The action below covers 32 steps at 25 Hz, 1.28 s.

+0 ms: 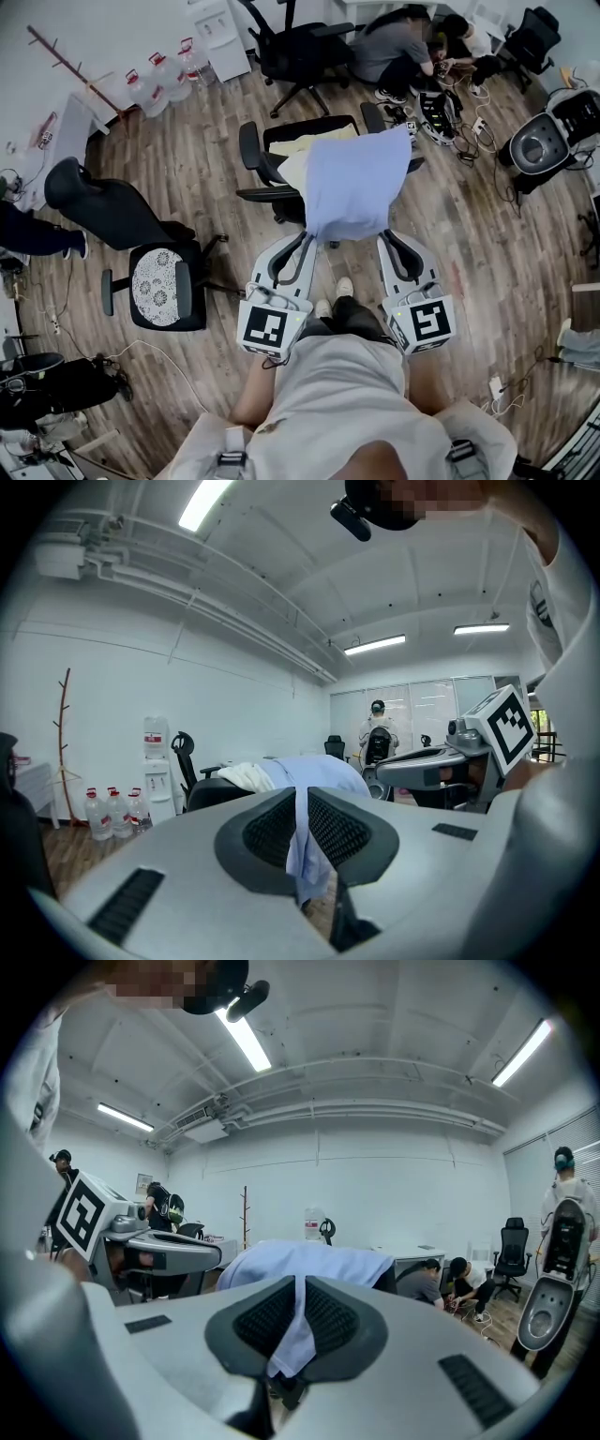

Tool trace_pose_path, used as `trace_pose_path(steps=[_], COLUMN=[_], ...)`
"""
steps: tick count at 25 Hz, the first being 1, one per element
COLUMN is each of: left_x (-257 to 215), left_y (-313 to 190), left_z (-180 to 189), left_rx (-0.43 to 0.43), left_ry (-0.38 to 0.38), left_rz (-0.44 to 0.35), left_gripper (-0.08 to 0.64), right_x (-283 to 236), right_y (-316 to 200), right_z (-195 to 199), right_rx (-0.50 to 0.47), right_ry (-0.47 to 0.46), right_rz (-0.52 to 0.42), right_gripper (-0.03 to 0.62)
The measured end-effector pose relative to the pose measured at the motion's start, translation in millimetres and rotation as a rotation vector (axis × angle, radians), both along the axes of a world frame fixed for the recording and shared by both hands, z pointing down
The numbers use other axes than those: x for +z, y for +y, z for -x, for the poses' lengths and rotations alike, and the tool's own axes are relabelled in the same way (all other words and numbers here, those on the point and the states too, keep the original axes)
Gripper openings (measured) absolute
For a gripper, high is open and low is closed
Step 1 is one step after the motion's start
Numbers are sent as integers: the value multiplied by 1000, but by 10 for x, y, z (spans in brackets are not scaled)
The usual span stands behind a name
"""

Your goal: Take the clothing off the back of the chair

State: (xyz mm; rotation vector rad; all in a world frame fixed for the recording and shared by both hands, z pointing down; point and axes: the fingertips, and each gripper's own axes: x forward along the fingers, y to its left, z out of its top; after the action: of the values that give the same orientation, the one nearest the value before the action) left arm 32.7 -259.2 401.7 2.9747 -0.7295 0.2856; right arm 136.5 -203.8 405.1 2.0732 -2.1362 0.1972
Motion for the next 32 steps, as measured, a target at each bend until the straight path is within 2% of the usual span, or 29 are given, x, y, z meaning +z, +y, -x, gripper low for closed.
trace_pose_path(steps=[12, 18, 27, 32], left_x=[76, 143, 168, 203], left_y=[-60, -96, -166, -191], left_z=[-37, -54, -101, -133], left_rx=[-6, -14, -11, -6], left_ry=[-21, -35, -44, -53], left_rz=[15, 21, 40, 50], left_gripper=[83, 101, 134, 150], right_x=[46, 108, 141, 181], right_y=[-36, -54, -113, -160], right_z=[-33, -87, -141, -143], right_rx=[-8, 3, 12, -7], right_ry=[-2, -11, -15, -25], right_rz=[11, 22, 38, 53], right_gripper=[35, 92, 121, 170])
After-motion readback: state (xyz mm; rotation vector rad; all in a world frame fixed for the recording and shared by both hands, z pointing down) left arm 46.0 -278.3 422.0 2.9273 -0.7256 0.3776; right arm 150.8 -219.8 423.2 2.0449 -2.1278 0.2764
